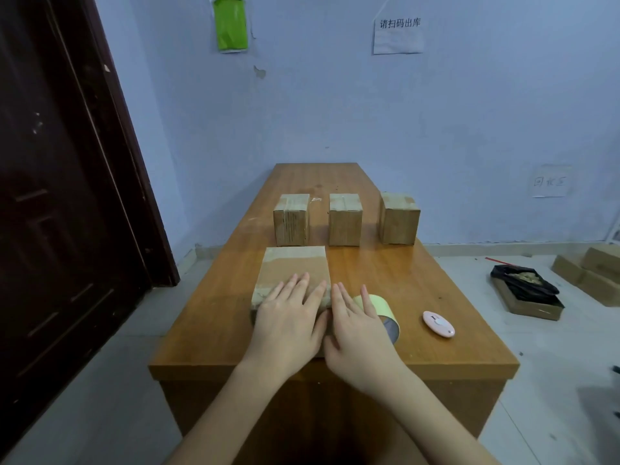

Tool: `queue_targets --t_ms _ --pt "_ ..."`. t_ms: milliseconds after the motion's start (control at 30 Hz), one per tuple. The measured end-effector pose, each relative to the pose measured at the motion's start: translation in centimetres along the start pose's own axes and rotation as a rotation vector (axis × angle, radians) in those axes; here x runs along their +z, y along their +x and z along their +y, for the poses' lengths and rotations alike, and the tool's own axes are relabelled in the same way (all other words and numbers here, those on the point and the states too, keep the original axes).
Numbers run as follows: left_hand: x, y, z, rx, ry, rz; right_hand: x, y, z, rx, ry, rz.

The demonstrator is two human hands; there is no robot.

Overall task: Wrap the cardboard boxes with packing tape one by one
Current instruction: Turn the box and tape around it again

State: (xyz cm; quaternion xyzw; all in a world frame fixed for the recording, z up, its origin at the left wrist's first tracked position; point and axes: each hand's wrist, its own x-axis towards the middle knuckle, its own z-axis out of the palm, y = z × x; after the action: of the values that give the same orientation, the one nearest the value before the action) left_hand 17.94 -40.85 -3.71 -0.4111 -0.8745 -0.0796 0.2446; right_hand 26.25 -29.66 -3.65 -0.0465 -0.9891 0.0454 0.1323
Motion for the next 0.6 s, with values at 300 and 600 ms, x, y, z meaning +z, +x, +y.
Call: queue_targets --t_ms 300,600 --pt "0.1 0.3 0.0 -0.055 0.001 -0.038 -2.1 -0.5 8.1 0.421 0.195 0.251" --pt "-0.1 0.5 0.4 -0.080 0.022 -0.050 2.3 -2.8 14.1 0.591 -0.188 0.015"
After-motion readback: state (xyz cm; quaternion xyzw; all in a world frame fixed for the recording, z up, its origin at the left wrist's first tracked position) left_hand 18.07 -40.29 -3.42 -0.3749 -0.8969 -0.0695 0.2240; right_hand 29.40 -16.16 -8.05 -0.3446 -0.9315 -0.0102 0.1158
